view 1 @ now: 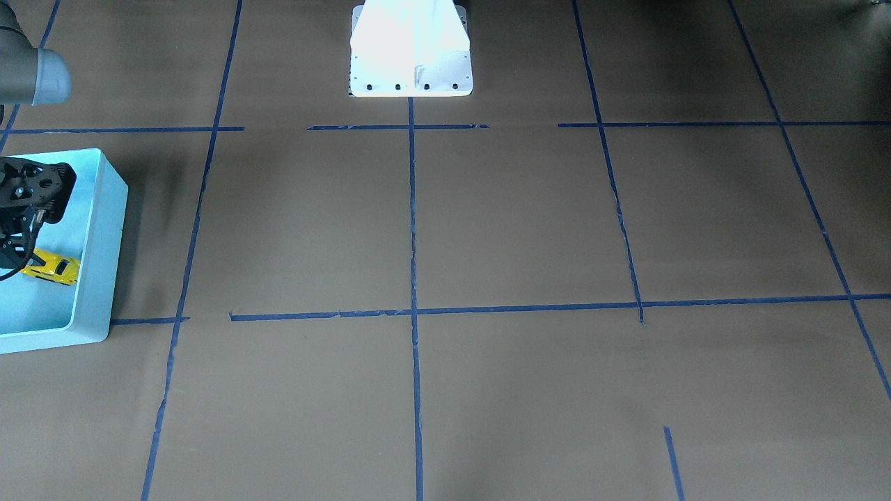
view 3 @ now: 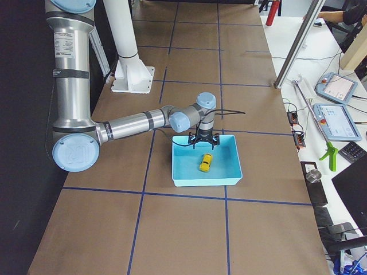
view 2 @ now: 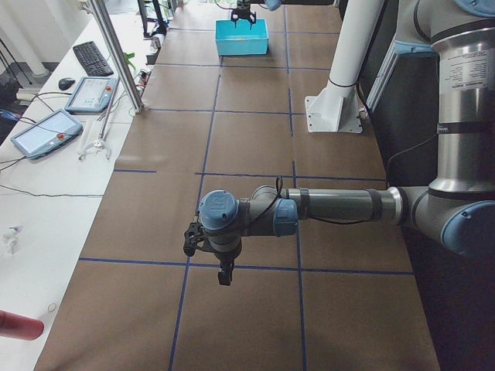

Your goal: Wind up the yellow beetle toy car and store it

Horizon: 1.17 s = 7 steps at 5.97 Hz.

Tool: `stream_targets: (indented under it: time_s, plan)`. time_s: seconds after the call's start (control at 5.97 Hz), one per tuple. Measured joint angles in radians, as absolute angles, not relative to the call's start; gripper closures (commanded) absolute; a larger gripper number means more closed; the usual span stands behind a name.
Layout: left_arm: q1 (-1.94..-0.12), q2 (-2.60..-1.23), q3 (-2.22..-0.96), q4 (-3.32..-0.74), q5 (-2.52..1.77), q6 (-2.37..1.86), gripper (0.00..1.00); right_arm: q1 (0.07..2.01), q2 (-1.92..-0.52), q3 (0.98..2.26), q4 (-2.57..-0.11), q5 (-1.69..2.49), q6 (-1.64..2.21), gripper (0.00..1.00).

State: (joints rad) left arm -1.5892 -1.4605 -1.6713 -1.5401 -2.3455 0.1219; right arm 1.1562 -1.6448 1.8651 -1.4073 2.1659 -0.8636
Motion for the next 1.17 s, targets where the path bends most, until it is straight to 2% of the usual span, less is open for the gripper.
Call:
stream_targets:
  time_s: [0.5,1.17]
  plan:
    - [-1.589,-1.465,-1.670,-1.541,-2.345,0.122,0.00,1.475,-1.661,1.870,-1.740,2.279,-0.776,0.00]
    - [-1.590,-1.500,-1.670,-1.538,-2.345,0.120,0.00,1.565,-1.661,1.816,-1.782,2.306,-0.050,0.00]
